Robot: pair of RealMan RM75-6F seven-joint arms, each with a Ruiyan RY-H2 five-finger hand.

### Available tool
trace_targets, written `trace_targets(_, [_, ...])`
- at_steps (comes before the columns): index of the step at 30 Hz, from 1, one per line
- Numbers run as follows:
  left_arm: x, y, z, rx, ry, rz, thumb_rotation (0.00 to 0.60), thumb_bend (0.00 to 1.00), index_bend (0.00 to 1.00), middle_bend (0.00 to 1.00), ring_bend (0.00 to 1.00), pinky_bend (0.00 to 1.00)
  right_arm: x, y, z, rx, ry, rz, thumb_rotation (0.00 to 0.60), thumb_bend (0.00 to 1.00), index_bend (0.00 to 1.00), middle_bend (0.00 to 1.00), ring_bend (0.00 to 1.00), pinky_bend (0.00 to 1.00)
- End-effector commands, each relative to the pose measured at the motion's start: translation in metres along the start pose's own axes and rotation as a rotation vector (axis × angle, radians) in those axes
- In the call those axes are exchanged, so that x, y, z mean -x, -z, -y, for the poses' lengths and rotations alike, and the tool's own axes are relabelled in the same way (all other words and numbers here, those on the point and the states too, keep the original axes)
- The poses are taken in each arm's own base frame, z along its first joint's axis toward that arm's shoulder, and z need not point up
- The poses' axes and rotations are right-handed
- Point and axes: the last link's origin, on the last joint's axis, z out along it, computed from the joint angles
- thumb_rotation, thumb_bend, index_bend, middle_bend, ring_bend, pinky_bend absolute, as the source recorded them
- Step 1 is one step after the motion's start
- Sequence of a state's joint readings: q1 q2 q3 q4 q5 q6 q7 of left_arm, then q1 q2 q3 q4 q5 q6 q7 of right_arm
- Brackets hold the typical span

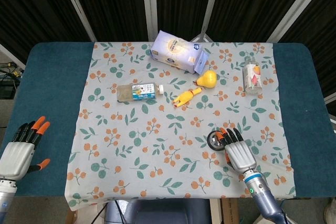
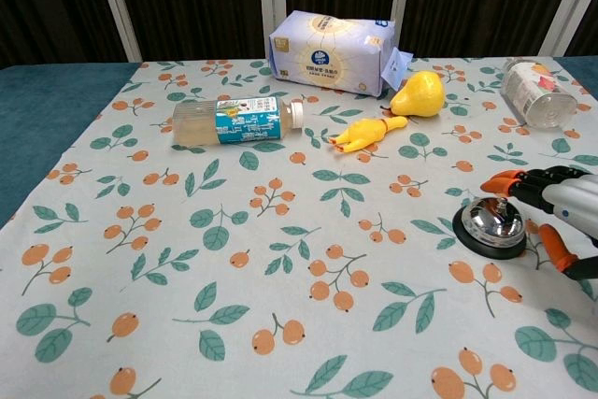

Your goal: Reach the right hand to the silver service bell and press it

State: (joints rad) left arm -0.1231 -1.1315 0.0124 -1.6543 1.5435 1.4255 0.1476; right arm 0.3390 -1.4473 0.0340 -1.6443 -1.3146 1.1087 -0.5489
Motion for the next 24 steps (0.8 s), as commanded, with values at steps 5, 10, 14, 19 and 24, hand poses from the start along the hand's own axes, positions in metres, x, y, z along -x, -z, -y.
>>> trace_targets(5, [0.000, 0.000, 0.000, 0.002, 0.001, 0.001, 0.600, 0.05, 0.00, 0.00, 0.00, 0.00, 0.016, 0.003, -0.005, 0.007, 0.056, 0.055, 0.600, 0.90, 0.00, 0.00, 0.00, 0.00])
trace_targets(10, [0.000, 0.001, 0.000, 0.004, 0.002, 0.001, 0.600, 0.05, 0.00, 0.00, 0.00, 0.00, 0.025, 0.004, -0.006, 0.016, 0.095, 0.080, 0.600, 0.90, 0.00, 0.00, 0.00, 0.00])
trace_targets(14, [0.000, 0.000, 0.000, 0.001, 0.006, 0.000, 0.600, 0.05, 0.00, 0.00, 0.00, 0.00, 0.021, 0.003, -0.004, 0.022, 0.070, 0.054, 0.600, 0.90, 0.00, 0.00, 0.00, 0.00])
trace_targets(19, [0.000, 0.000, 0.000, 0.000, 0.004, -0.002, 0.600, 0.05, 0.00, 0.00, 0.00, 0.00, -0.005, -0.003, -0.003, 0.023, -0.001, -0.057, 0.600, 0.90, 0.00, 0.00, 0.00, 0.00])
trace_targets(24, [0.000, 0.000, 0.001, -0.002, 0.003, -0.002, 0.600, 0.05, 0.00, 0.00, 0.00, 0.00, -0.045, 0.000, -0.014, 0.032, -0.045, -0.206, 0.600, 0.73, 0.00, 0.00, 0.00, 0.00])
